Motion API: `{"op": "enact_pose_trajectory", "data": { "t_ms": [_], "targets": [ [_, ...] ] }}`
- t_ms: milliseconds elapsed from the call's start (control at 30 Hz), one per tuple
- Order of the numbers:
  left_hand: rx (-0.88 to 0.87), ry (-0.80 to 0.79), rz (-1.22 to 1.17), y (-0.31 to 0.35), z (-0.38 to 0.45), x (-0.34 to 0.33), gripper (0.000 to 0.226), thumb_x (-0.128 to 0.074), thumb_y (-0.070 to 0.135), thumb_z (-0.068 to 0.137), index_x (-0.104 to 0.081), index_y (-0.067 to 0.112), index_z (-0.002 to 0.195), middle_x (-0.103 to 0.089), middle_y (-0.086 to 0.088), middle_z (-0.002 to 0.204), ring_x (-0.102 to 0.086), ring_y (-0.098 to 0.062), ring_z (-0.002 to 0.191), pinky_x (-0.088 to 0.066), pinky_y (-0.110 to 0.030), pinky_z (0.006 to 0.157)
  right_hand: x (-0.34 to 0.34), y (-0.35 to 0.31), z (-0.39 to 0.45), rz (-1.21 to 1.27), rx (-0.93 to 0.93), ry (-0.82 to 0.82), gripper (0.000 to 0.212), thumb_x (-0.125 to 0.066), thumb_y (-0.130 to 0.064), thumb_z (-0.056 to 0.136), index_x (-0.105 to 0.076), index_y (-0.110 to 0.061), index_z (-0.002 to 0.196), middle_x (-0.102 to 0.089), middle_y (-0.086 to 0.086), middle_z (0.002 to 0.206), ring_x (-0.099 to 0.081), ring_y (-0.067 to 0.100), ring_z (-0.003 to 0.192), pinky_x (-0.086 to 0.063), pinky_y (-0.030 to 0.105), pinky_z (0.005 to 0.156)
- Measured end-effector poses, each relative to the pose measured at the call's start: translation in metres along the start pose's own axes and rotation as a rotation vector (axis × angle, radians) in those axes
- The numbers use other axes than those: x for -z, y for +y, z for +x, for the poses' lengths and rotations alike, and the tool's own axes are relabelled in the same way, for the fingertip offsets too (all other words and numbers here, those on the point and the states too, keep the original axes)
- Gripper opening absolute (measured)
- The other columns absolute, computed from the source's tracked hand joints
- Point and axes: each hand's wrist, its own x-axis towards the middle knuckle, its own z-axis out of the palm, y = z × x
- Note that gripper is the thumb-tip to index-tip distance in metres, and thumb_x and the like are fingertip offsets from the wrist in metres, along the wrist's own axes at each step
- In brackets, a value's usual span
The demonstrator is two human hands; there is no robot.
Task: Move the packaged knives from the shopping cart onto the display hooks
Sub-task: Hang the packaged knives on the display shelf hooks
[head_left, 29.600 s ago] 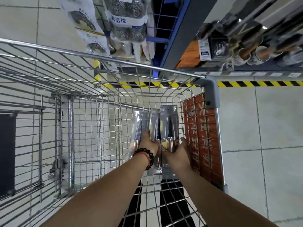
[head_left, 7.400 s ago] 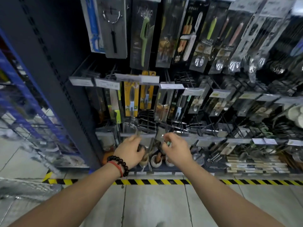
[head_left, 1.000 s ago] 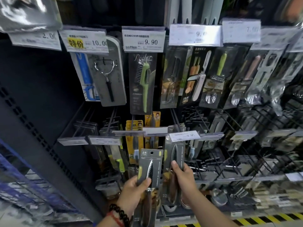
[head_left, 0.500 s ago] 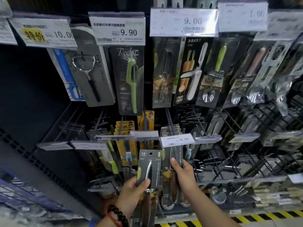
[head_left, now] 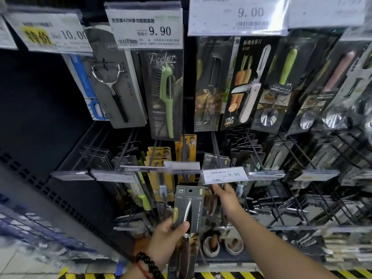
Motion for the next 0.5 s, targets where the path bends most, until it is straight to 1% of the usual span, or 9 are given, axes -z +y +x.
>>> {"op": "enact_pose_trajectory", "data": {
  "t_ms": [67, 100, 167, 233, 300, 333, 433, 467, 500],
  "targets": [
    [0.003, -0.011, 0.011, -0.001, 0.0, 0.001, 0.017, -0.067, 0.024, 0.089, -0.072, 0.021, 0.104, -0.074, 0.01, 0.104, -0.066, -0.007, 0.102, -0.048, -0.025, 0.089, 0.001, -0.002, 0.007, -0.026, -0.012, -0.002, 0.025, -0.052, -0.02, 0.1, -0.053, -0.015, 0.125, -0.063, 0.01, 0.119, -0.053, 0.031, 0.123, -0.039, 0.028, 0.089],
    [0.0, -0.017, 0.019, -0.002, 0.0, 0.001, 0.018, -0.067, 0.025, 0.089, -0.072, 0.021, 0.105, -0.073, 0.01, 0.106, -0.066, -0.007, 0.104, -0.047, -0.027, 0.093, 0.001, -0.005, 0.008, -0.046, -0.012, -0.002, 0.028, -0.052, -0.019, 0.1, -0.054, -0.013, 0.127, -0.062, 0.014, 0.12, -0.054, 0.031, 0.121, -0.04, 0.028, 0.087],
    [-0.01, -0.024, 0.031, -0.003, 0.001, 0.0, 0.018, -0.067, 0.025, 0.089, -0.072, 0.021, 0.105, -0.074, 0.009, 0.106, -0.066, -0.007, 0.103, -0.048, -0.028, 0.094, 0.003, -0.009, 0.009, -0.071, -0.025, 0.008, 0.033, -0.054, -0.02, 0.099, -0.053, -0.011, 0.131, -0.059, 0.006, 0.121, -0.053, 0.022, 0.114, -0.036, 0.029, 0.092],
    [-0.031, -0.02, 0.038, -0.001, 0.001, -0.004, 0.014, -0.066, 0.023, 0.089, -0.073, 0.02, 0.1, -0.075, 0.009, 0.099, -0.067, -0.004, 0.096, -0.048, -0.022, 0.084, 0.006, -0.008, 0.007, -0.07, -0.054, 0.028, 0.039, -0.059, -0.03, 0.096, -0.052, -0.014, 0.131, -0.056, -0.002, 0.121, -0.051, 0.018, 0.11, -0.038, 0.034, 0.096],
    [-0.048, -0.028, 0.055, 0.001, 0.003, -0.009, 0.011, -0.065, 0.023, 0.09, -0.073, 0.02, 0.097, -0.075, 0.009, 0.095, -0.067, -0.004, 0.091, -0.048, -0.019, 0.077, 0.011, 0.001, 0.004, -0.078, -0.079, 0.079, 0.048, -0.063, -0.042, 0.091, -0.051, -0.014, 0.128, -0.057, 0.002, 0.125, -0.054, 0.022, 0.112, -0.044, 0.043, 0.1],
    [-0.057, -0.038, 0.068, 0.002, 0.005, -0.011, 0.012, -0.064, 0.024, 0.091, -0.073, 0.02, 0.098, -0.074, 0.007, 0.097, -0.067, -0.006, 0.093, -0.049, -0.021, 0.079, 0.015, 0.008, 0.001, -0.084, -0.082, 0.115, 0.05, -0.064, -0.044, 0.089, -0.051, -0.014, 0.127, -0.058, 0.005, 0.124, -0.055, 0.025, 0.111, -0.046, 0.044, 0.098],
    [-0.079, -0.074, 0.115, 0.001, 0.009, -0.019, 0.013, -0.063, 0.027, 0.092, -0.07, 0.02, 0.101, -0.072, 0.0, 0.106, -0.065, -0.012, 0.101, -0.049, -0.029, 0.091, 0.021, 0.022, -0.024, -0.037, -0.042, 0.226, 0.038, -0.064, -0.038, 0.091, -0.057, -0.012, 0.118, -0.062, 0.006, 0.115, -0.058, 0.024, 0.105, -0.047, 0.034, 0.086],
    [-0.081, -0.082, 0.129, 0.0, 0.011, -0.022, 0.013, -0.063, 0.029, 0.092, -0.069, 0.021, 0.101, -0.072, 0.0, 0.107, -0.065, -0.012, 0.101, -0.048, -0.029, 0.092, 0.023, 0.027, -0.032, -0.018, -0.025, 0.237, 0.032, -0.064, -0.036, 0.091, -0.061, -0.013, 0.112, -0.064, 0.006, 0.111, -0.06, 0.026, 0.104, -0.049, 0.036, 0.085],
    [-0.084, -0.089, 0.138, -0.001, 0.012, -0.026, 0.013, -0.062, 0.029, 0.092, -0.068, 0.021, 0.101, -0.072, 0.001, 0.107, -0.065, -0.011, 0.101, -0.048, -0.028, 0.091, 0.023, 0.028, -0.042, 0.001, -0.012, 0.219, 0.027, -0.063, -0.036, 0.091, -0.064, -0.014, 0.106, -0.067, 0.008, 0.107, -0.062, 0.03, 0.104, -0.051, 0.042, 0.088]
  ]
}}
